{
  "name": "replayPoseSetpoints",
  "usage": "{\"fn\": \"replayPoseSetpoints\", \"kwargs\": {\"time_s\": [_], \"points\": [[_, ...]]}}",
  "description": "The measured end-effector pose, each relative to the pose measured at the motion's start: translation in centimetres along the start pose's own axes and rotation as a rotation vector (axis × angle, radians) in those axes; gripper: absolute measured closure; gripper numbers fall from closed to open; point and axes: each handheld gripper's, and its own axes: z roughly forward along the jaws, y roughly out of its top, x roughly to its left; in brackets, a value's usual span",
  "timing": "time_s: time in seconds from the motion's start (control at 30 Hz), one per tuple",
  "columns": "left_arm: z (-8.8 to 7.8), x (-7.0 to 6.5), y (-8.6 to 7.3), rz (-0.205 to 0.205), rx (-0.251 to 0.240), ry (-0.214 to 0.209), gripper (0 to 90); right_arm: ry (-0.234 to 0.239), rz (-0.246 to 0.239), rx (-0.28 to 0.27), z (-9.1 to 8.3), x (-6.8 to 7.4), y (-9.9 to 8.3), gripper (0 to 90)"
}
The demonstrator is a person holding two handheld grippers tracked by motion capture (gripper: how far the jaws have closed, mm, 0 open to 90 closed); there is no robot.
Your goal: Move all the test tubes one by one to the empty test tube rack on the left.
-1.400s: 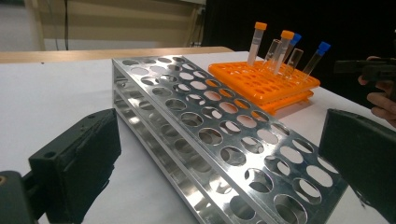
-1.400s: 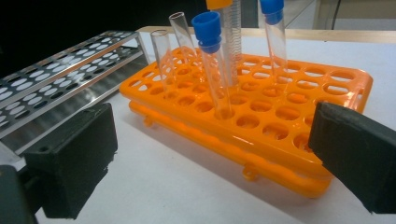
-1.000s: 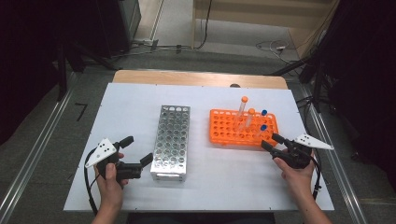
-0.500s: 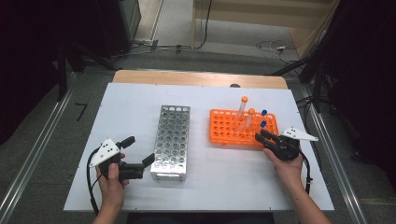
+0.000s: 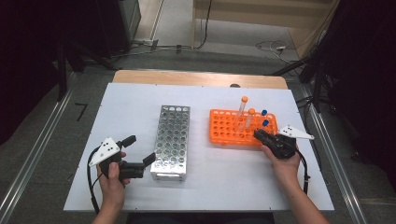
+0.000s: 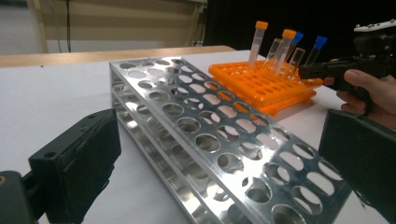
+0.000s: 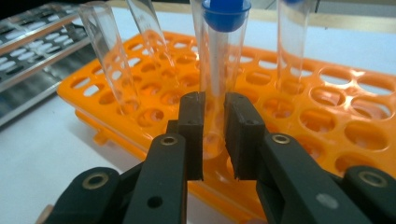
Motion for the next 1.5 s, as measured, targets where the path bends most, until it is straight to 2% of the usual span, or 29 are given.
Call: {"fn": "replayPoseSetpoints", "kwargs": {"time_s": [0.17, 0.2, 0.37, 0.47, 0.67, 0.8, 0.9, 1.0, 1.07, 1.1, 1.23, 1.27, 1.33, 1.4, 1.43, 1.5], "points": [[0.1, -1.1, 1.2, 0.035, -0.004, 0.000, 0.0, 0.003, -0.022, -0.043, -1.4, 0.6, 1.2, 75.4], [0.2, -1.4, 1.5, 0.041, -0.001, -0.002, 0.0, 0.025, -0.025, -0.054, -1.9, 0.9, 1.6, 75.4], [1.3, -3.2, 2.7, 0.066, 0.037, -0.038, 0.0, 0.043, -0.047, -0.053, -2.6, 1.8, 2.4, 75.4], [2.0, -4.0, 3.5, 0.083, 0.052, -0.062, 0.0, 0.075, -0.057, -0.043, -2.8, 2.6, 2.8, 75.5], [3.7, -4.8, 4.9, 0.080, 0.073, -0.114, 0.0, 0.130, -0.087, -0.003, -2.7, 4.2, 3.8, 75.4], [5.2, -5.0, 5.6, 0.056, 0.098, -0.152, 0.0, 0.168, -0.103, 0.017, -2.5, 5.3, 4.3, 75.5], [6.1, -4.9, 6.3, 0.041, 0.095, -0.176, 0.0, 0.201, -0.114, 0.027, -2.1, 6.3, 4.4, 75.5], [7.0, -5.3, 6.9, 0.057, 0.097, -0.173, 2.0, 0.244, -0.134, 0.050, -1.5, 7.3, 4.3, 75.5], [7.6, -5.6, 7.2, 0.071, 0.098, -0.187, 2.1, 0.271, -0.153, 0.064, -1.2, 7.9, 4.4, 75.4], [7.8, -5.7, 7.3, 0.068, 0.099, -0.195, 2.6, 0.293, -0.163, 0.067, -1.0, 8.4, 4.4, 75.4], [8.6, -6.1, 7.1, 0.054, 0.106, -0.226, 4.8, 0.325, -0.180, 0.079, -0.9, 9.0, 4.2, 75.5], [8.8, -6.3, 7.0, 0.054, 0.111, -0.232, 8.5, 0.339, -0.192, 0.087, -0.8, 9.3, 4.1, 75.5], [9.1, -6.7, 6.7, 0.056, 0.133, -0.253, 10.2, 0.348, -0.189, 0.091, -0.8, 9.4, 4.0, 75.4], [9.5, -7.4, 6.5, 0.058, 0.145, -0.268, 15.9, 0.364, -0.195, 0.097, -0.7, 9.7, 3.9, 75.4], [9.7, -7.7, 6.3, 0.061, 0.157, -0.283, 21.8, 0.375, -0.204, 0.106, -0.6, 10.0, 3.8, 75.4], [10.2, -8.4, 6.1, 0.068, 0.177, -0.297, 23.9, 0.382, -0.206, 0.111, -0.6, 10.2, 3.8, 75.4]]}}
